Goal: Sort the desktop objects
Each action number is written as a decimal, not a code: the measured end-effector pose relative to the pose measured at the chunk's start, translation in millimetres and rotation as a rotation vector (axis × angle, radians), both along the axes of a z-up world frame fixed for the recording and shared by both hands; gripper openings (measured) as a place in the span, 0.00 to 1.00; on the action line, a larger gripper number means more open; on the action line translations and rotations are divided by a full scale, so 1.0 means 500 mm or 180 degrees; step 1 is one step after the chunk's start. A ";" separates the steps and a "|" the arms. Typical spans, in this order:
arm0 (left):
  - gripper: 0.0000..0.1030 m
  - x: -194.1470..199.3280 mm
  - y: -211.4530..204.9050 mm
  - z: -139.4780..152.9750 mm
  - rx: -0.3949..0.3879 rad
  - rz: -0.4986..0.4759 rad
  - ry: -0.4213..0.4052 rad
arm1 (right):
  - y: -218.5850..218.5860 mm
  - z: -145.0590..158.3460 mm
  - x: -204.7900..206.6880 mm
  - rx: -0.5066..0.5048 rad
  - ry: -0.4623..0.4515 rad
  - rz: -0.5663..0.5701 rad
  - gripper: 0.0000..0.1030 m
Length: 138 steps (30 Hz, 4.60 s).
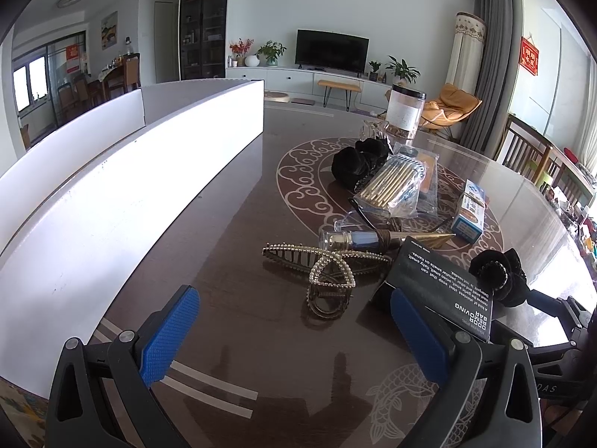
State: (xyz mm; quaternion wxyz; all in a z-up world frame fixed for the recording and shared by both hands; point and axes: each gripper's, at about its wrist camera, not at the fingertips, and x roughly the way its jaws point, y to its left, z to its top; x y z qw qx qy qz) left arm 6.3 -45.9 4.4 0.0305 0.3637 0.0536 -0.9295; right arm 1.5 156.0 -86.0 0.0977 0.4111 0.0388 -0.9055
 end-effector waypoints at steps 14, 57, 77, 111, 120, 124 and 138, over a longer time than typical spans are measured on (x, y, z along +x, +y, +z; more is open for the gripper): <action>1.00 0.014 -0.022 0.011 0.0205 -0.0012 0.0052 | -0.001 -0.013 -0.022 0.0123 -0.0152 -0.0136 1.00; 1.00 0.020 -0.044 0.018 0.0431 -0.0028 -0.0037 | -0.080 0.002 0.030 0.0267 -0.0132 0.0147 1.00; 1.00 0.024 -0.057 0.028 0.0494 0.0009 0.0008 | -0.201 0.007 0.046 0.0265 0.0038 0.0645 1.00; 1.00 0.023 -0.050 0.019 0.0403 -0.0001 -0.0039 | -0.117 -0.008 -0.067 0.0490 -0.0169 0.0163 1.00; 1.00 0.025 -0.056 0.022 0.0426 0.0020 -0.0017 | -0.171 -0.004 -0.022 0.0361 -0.0076 0.0640 1.00; 1.00 0.026 -0.066 0.025 0.0437 0.0059 -0.0015 | -0.158 0.006 -0.013 0.0377 -0.0001 0.0530 1.00; 1.00 0.021 -0.049 0.014 0.0673 -0.0073 -0.0068 | -0.017 0.019 0.005 0.0336 -0.0003 0.0094 1.00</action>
